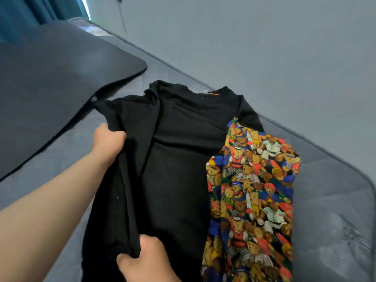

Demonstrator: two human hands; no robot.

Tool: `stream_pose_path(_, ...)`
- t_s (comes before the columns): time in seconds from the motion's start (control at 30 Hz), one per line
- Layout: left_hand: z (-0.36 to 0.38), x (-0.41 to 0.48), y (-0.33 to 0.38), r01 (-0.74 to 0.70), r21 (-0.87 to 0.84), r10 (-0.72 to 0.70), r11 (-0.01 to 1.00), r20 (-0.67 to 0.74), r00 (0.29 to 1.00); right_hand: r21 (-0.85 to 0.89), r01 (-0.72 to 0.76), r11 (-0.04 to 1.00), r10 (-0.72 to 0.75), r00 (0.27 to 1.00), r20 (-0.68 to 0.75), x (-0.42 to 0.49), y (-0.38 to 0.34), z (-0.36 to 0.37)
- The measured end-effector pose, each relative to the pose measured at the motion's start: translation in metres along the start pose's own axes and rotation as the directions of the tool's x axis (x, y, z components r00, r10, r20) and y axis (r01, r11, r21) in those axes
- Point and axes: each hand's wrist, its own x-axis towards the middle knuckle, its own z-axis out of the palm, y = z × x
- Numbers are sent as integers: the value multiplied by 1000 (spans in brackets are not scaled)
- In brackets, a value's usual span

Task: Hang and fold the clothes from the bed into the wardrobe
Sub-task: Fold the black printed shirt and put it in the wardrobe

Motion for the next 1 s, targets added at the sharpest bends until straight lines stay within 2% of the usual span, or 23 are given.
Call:
stream_pose_path(0.17,65,-60,32,-231,4,231,973,-43,972,124,13,992,-3,996,-84,-28,34,-68)
stream_pose_path(0.27,109,-90,47,-290,-3,290,957,-12,957,194,48,980,-27,993,-111,-48,53,-108)
stream_pose_path(0.4,171,-141,69,-376,72,374,924,43,926,252,45,967,-13,992,-128,-73,77,-159)
stream_pose_path(0.67,275,-241,87,-519,258,467,815,236,852,270,-75,960,125,977,-174,-94,150,-215)
stream_pose_path(0.83,302,-265,61,-575,392,394,718,453,800,388,-138,911,223,958,-182,-102,162,-218)
stream_pose_path(0.9,297,-269,44,-622,359,385,696,546,745,400,-130,907,242,939,-243,-109,166,-214)
stream_pose_path(1.0,260,-281,19,-602,140,408,786,613,676,325,-184,928,277,922,-269,-116,167,-215)
